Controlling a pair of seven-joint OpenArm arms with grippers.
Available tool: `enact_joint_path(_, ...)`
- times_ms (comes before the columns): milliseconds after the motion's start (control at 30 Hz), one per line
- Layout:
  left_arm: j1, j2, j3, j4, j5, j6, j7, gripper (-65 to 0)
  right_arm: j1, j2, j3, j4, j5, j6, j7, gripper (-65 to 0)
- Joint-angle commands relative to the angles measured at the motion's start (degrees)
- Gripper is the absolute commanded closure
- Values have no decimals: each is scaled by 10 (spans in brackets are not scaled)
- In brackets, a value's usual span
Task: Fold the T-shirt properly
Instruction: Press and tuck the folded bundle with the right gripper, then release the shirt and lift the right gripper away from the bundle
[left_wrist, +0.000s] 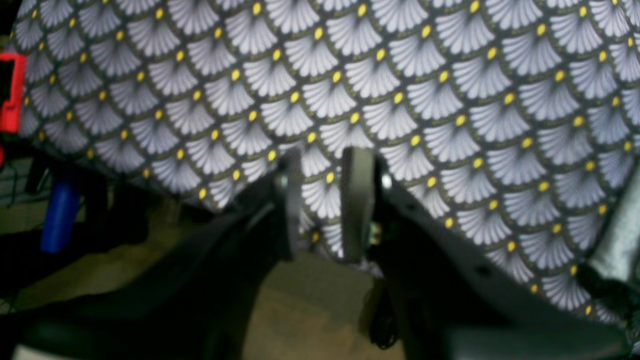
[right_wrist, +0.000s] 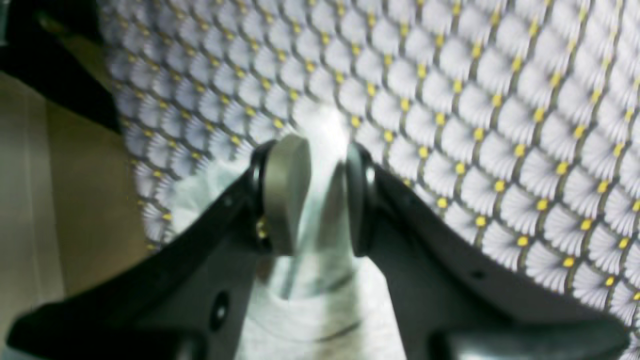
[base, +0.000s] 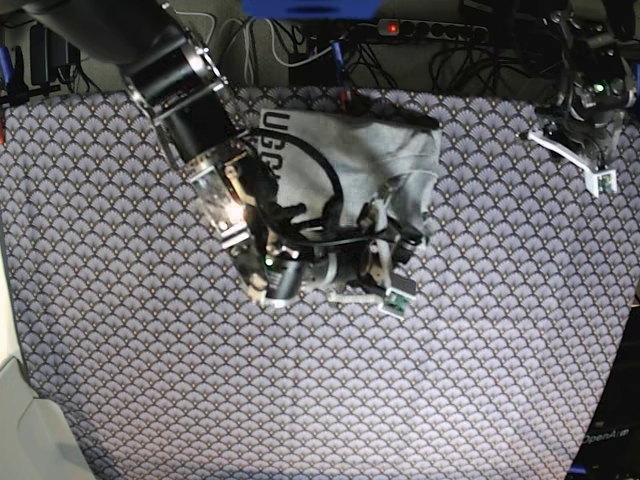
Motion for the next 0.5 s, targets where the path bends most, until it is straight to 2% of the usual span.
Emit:
enact_joint_path(0, -1, -9, -2, 11, 0, 2, -7, -144, 13, -4, 2, 24, 10, 0, 6, -178)
enact_joint_path(100, -1, -9, -2, 15, -5, 1, -7, -144, 2, 18, 2, 69, 10, 0, -11, -178)
enact_joint_path(233, 0, -16, -2, 25, -65, 1, -6, -150, -20, 56, 31, 144, 8, 0, -47, -177)
enact_joint_path(367, 2, -25, -2, 41, -140, 1, -6, -231, -59, 104, 117, 224, 7, 0, -77, -177)
enact_joint_path(467, 4, -32, -1, 46, -191, 1, -6, -243, -91, 144, 191, 260, 7, 0, -99, -177)
